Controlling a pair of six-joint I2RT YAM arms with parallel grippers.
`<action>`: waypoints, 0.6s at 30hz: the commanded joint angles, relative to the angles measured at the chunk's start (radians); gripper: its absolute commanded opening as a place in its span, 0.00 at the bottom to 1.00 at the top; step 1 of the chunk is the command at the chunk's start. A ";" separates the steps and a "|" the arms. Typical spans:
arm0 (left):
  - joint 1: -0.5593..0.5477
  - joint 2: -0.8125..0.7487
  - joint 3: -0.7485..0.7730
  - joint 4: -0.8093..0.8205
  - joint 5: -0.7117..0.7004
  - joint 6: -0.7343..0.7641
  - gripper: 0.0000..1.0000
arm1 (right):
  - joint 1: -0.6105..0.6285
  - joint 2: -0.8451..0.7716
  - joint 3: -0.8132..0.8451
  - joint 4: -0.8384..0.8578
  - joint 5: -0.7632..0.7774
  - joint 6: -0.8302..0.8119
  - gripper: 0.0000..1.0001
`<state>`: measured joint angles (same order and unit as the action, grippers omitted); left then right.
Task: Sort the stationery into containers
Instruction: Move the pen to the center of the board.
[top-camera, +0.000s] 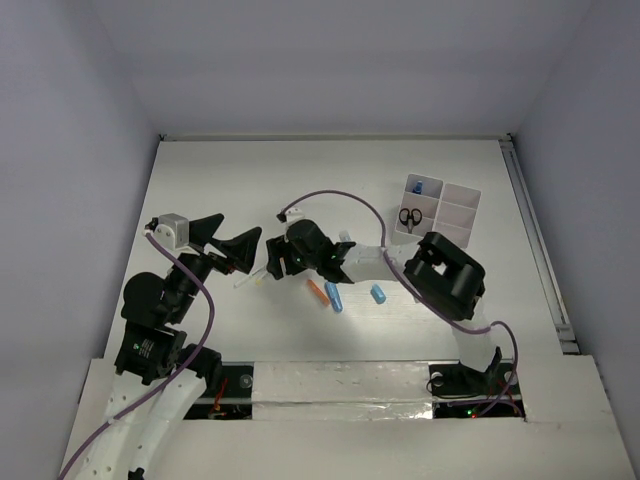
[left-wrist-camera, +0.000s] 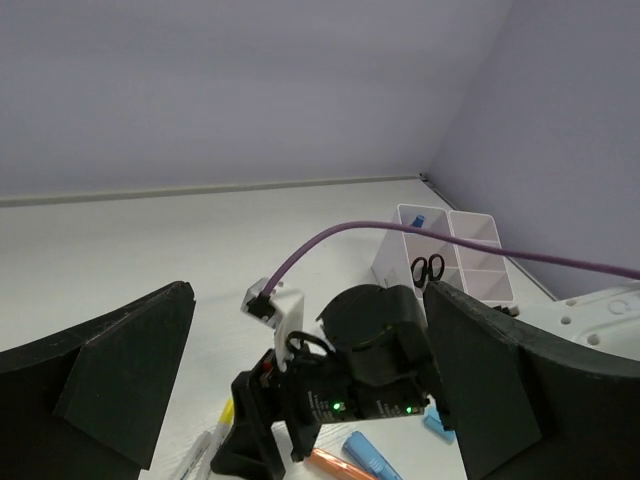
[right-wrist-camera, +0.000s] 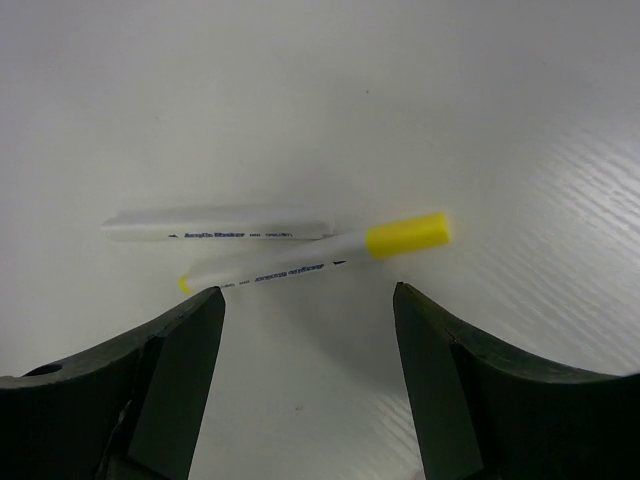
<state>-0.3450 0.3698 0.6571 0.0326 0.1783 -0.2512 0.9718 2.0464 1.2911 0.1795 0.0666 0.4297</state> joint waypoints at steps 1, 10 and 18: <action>0.005 -0.002 0.033 0.039 -0.005 0.004 0.99 | 0.030 0.029 0.073 -0.037 0.013 0.049 0.74; 0.005 -0.003 0.032 0.039 -0.002 0.004 0.99 | 0.048 0.113 0.160 -0.129 0.105 0.049 0.66; 0.005 -0.006 0.033 0.039 0.000 0.004 0.99 | 0.048 0.130 0.200 -0.234 0.191 -0.008 0.57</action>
<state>-0.3450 0.3698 0.6571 0.0326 0.1787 -0.2512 1.0096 2.1490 1.4414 0.0448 0.1978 0.4553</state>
